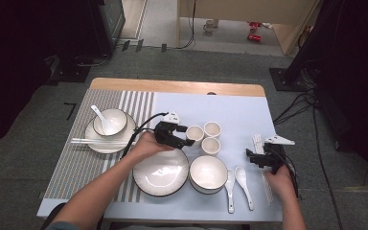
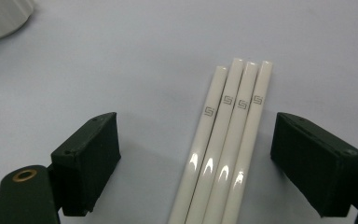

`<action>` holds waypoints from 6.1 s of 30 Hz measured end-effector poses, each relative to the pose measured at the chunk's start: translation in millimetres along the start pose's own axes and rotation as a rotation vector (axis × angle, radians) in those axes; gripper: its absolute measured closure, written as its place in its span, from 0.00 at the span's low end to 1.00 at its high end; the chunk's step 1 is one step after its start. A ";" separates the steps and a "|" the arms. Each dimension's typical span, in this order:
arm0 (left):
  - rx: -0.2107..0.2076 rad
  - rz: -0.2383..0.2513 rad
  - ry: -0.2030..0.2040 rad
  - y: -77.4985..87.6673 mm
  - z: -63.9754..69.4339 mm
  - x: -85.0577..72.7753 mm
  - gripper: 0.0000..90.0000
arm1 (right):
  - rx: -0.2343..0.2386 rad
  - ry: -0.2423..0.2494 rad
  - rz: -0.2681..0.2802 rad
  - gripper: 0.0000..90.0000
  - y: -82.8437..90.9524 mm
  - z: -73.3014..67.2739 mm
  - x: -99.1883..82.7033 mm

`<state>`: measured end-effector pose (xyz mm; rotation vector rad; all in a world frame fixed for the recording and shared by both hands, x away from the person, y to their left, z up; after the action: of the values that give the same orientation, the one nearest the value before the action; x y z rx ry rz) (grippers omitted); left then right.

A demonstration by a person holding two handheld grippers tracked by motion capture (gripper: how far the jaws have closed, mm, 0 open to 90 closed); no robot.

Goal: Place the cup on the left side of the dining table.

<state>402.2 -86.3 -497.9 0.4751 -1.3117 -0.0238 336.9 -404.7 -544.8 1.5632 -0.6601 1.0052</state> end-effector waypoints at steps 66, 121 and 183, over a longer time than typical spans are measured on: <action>0.097 -0.101 -0.106 -22.4 6.9 1.2 0.31 | -0.001 0.002 -0.001 0.17 0.0 -0.1 0.0; 0.091 -0.124 -0.085 -17.1 6.2 5.5 0.31 | -0.001 0.002 -0.001 0.17 -0.1 -0.2 0.0; -0.053 -0.096 -0.019 30.5 32.8 32.6 0.31 | -0.001 0.001 -0.002 0.17 0.0 -0.1 0.0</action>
<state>372.9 -78.5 -451.5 0.4933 -1.3025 -0.1427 336.9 -404.6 -544.7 1.5617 -0.6582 1.0046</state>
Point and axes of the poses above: each handheld gripper's, and its own axes: y roughly backward along the jaws, x roughly out of its top, z roughly to its right, the point moved 6 cm from there along -y, roughly forward along the jaws, and after that the axes turned 14 degrees about z, right-handed, at the moved point
